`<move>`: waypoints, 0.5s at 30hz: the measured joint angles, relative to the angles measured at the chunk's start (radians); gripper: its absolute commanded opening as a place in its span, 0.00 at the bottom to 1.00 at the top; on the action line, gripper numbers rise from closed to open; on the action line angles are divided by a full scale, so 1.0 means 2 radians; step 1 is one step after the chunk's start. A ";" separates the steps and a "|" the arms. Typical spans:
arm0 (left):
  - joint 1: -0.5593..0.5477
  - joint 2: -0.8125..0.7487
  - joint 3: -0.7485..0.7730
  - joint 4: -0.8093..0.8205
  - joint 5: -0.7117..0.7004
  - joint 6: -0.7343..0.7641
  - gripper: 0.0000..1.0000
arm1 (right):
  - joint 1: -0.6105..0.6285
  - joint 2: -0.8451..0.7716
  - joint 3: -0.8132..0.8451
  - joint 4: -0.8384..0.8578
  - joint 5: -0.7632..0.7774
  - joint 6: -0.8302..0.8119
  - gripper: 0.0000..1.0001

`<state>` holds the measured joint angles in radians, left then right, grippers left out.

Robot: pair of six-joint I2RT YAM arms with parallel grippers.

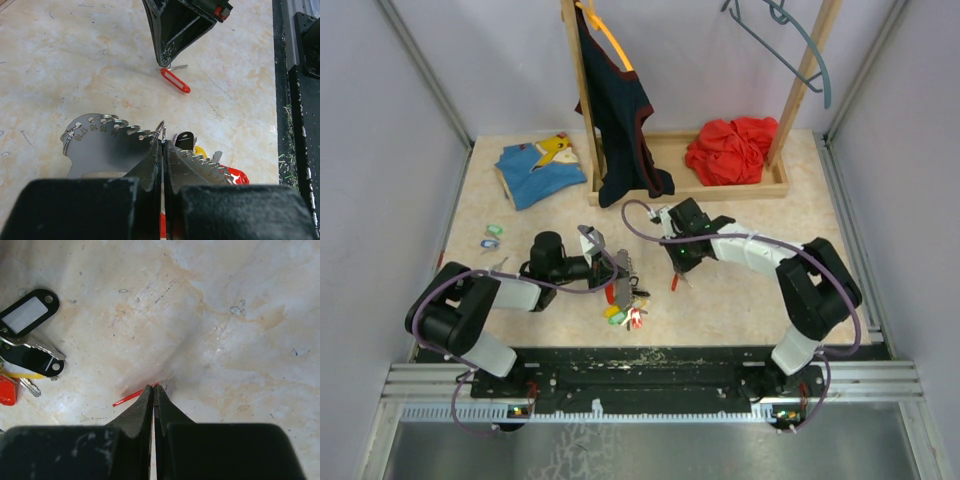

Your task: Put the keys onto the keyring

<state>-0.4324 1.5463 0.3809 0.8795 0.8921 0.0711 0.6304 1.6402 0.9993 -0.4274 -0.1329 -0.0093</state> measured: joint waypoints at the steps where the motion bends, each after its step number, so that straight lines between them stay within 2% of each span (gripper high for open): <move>1: 0.000 0.000 0.000 0.000 0.000 0.000 0.00 | 0.001 0.004 0.010 -0.013 0.003 -0.001 0.00; 10: 0.000 0.000 0.000 -0.005 0.002 0.000 0.00 | 0.016 0.092 0.115 -0.112 0.046 -0.016 0.00; 15: 0.000 0.000 0.000 -0.006 0.002 0.000 0.00 | 0.023 0.125 0.157 -0.146 0.061 -0.022 0.16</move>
<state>-0.4324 1.5463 0.3813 0.8665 0.8955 0.0715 0.6773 1.8908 1.3136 -0.7189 -0.0101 -0.0525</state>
